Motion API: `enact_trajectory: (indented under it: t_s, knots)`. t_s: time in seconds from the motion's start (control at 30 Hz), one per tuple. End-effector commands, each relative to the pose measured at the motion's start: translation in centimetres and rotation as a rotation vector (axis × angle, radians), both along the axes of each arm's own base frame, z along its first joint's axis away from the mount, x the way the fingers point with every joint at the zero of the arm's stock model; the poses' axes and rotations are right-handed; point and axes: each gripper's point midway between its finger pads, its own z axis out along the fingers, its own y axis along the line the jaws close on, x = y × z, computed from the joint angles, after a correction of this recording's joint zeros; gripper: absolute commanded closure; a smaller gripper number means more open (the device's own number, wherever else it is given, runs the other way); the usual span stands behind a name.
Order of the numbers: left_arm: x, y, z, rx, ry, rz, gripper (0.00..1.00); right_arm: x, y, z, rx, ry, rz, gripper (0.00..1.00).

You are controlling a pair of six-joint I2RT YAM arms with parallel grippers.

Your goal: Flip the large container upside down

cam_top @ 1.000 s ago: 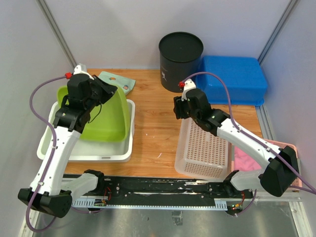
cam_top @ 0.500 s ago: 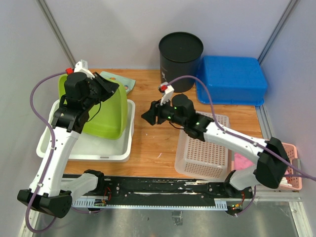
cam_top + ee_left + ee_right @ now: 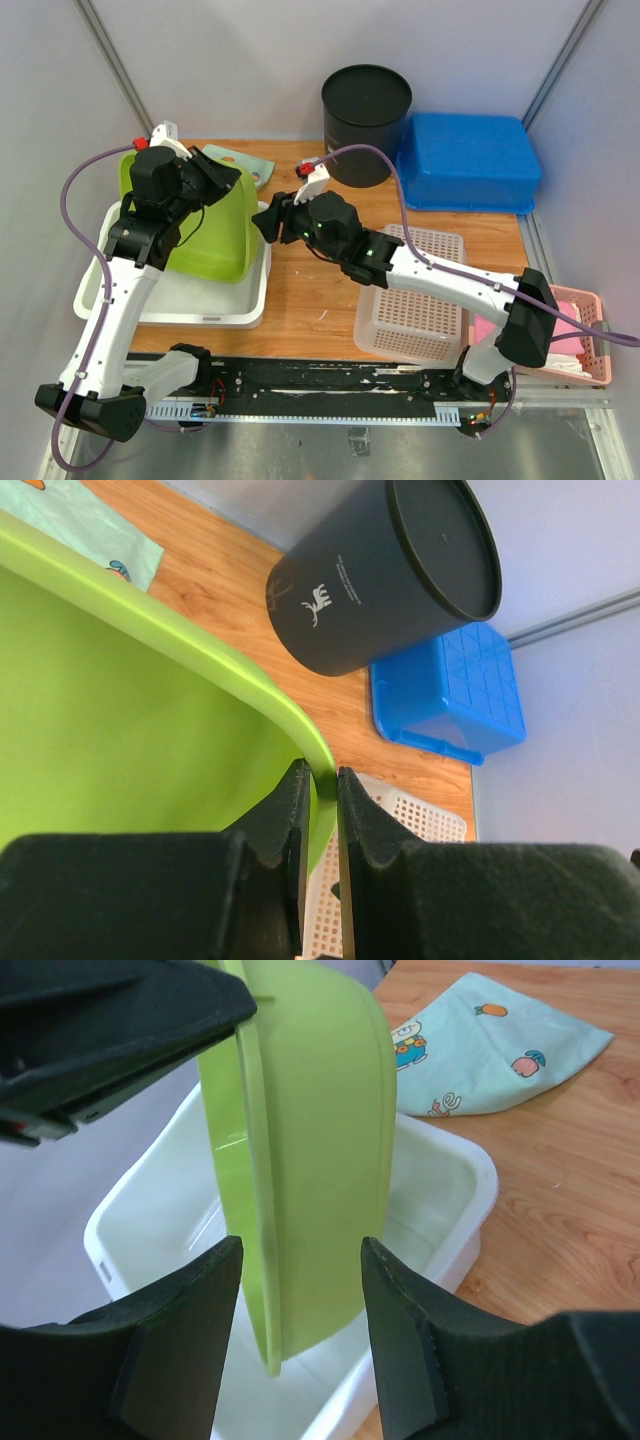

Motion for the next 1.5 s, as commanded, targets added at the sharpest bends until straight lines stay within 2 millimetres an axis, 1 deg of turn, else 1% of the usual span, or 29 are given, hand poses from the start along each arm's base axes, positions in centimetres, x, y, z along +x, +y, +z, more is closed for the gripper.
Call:
enact_trajectory:
  t_s: [0.0, 0.07, 0.17, 0.27, 0.37, 0.4, 0.47, 0.53, 0.57, 0.6, 0.7, 0.77, 0.8, 0.83, 0.9, 0.93, 1.0, 1.1, 1.13, 1.17, 1.23, 1.27, 1.3, 1.37, 1.4, 1.47]
  knots:
    - [-0.1, -0.1, 2.7, -0.005, -0.108, -0.014, 1.0, 1.2, 0.8, -1.2, -0.066, 0.032, -0.108, 0.47]
    - [-0.1, -0.1, 2.5, -0.005, -0.104, -0.014, 1.0, 1.3, 1.5, -1.3, -0.078, 0.038, -0.107, 0.48]
    - [-0.2, -0.1, 2.3, -0.004, -0.101, -0.012, 1.0, 1.2, 1.9, -1.4, -0.123, 0.013, -0.14, 0.49]
    - [-0.2, -0.1, 2.2, -0.006, -0.098, -0.013, 1.0, 1.6, 1.0, -1.5, -0.191, -0.029, -0.261, 0.5]
    - [-0.1, -0.1, 2.0, -0.003, -0.095, -0.011, 1.0, 1.7, 0.7, -1.5, -0.236, -0.077, -0.334, 0.52]
    - [-0.1, -0.1, 2.0, -0.006, -0.095, -0.014, 1.0, 1.7, 0.8, -1.5, -0.241, -0.086, -0.343, 0.53]
    - [-0.2, -0.3, 2.0, -0.011, -0.099, -0.024, 1.0, 1.9, 1.2, -2.2, -0.258, -0.089, -0.354, 0.58]
    - [-0.3, -0.3, 2.3, -0.015, -0.105, -0.026, 1.0, 2.2, 1.7, -2.4, -0.261, -0.094, -0.361, 0.66]
    - [-0.3, -0.3, 2.4, -0.016, -0.11, -0.026, 1.0, 2.3, 2.0, -2.4, -0.267, -0.1, -0.359, 0.68]
    - [-0.4, -0.3, 2.6, -0.017, -0.113, -0.026, 1.0, 2.4, 2.3, -2.1, -0.262, -0.101, -0.36, 0.69]
    - [-0.7, -0.3, 2.9, -0.019, -0.123, -0.026, 1.0, 2.5, 3.1, -2.0, -0.27, -0.108, -0.356, 0.67]
    - [-0.9, -0.1, 3.1, -0.013, -0.13, -0.022, 1.0, 2.6, 3.5, -1.9, -0.274, -0.114, -0.359, 0.67]
    - [-1.0, 0.1, 3.2, -0.011, -0.134, -0.016, 1.0, 2.7, 3.5, -1.8, -0.274, -0.115, -0.365, 0.71]
    - [-1.1, 0.1, 3.4, -0.012, -0.139, -0.015, 1.0, 2.7, 3.5, -1.8, -0.276, -0.118, -0.37, 0.78]
    - [-1.4, 0.2, 3.8, -0.01, -0.151, -0.018, 1.0, 2.8, 3.0, -1.5, -0.267, -0.122, -0.384, 0.97]
    - [-1.5, 0.2, 3.9, -0.008, -0.156, -0.018, 1.0, 2.8, 2.7, -1.3, -0.264, -0.127, -0.39, 0.99]
    - [-1.7, 0.3, 4.3, -0.002, -0.167, -0.02, 1.0, 2.8, 2.0, -0.7, -0.253, -0.138, -0.406, 0.99]
    - [-2.1, 0.1, 5.4, 0.004, -0.19, -0.036, 0.99, 2.6, 1.0, 0.9, -0.232, -0.165, -0.414, 1.0]
    - [-2.2, 0.0, 5.9, 0.006, -0.204, -0.046, 0.92, 2.6, 0.5, 1.7, -0.222, -0.18, -0.422, 0.99]
    - [-2.4, -0.1, 6.5, 0.006, -0.218, -0.058, 0.83, 2.6, 0.0, 2.6, -0.215, -0.194, -0.431, 0.99]
    - [-2.8, -0.6, 7.7, -0.001, -0.245, -0.093, 0.76, 2.7, -1.1, 4.6, -0.199, -0.228, -0.456, 0.99]
    - [-3.1, -1.0, 8.3, -0.006, -0.257, -0.115, 0.7, 2.8, -1.7, 5.6, -0.2, -0.251, -0.465, 0.99]
    - [-3.4, -1.5, 8.9, -0.012, -0.27, -0.148, 0.61, 2.9, -2.1, 6.7, -0.191, -0.275, -0.476, 0.99]
    - [-4.0, -2.2, 10.5, -0.018, -0.318, -0.199, 0.4, 3.1, -3.0, 8.2, -0.203, -0.309, -0.499, 1.0]
    - [-4.7, -2.9, 11.4, -0.021, -0.353, -0.252, 0.32, 3.4, -3.7, 8.8, -0.211, -0.319, -0.522, 1.0]
    - [-5.7, -3.7, 12.9, -0.025, -0.413, -0.315, 0.18, 4.0, -5.0, 9.8, -0.214, -0.328, -0.552, 1.0]
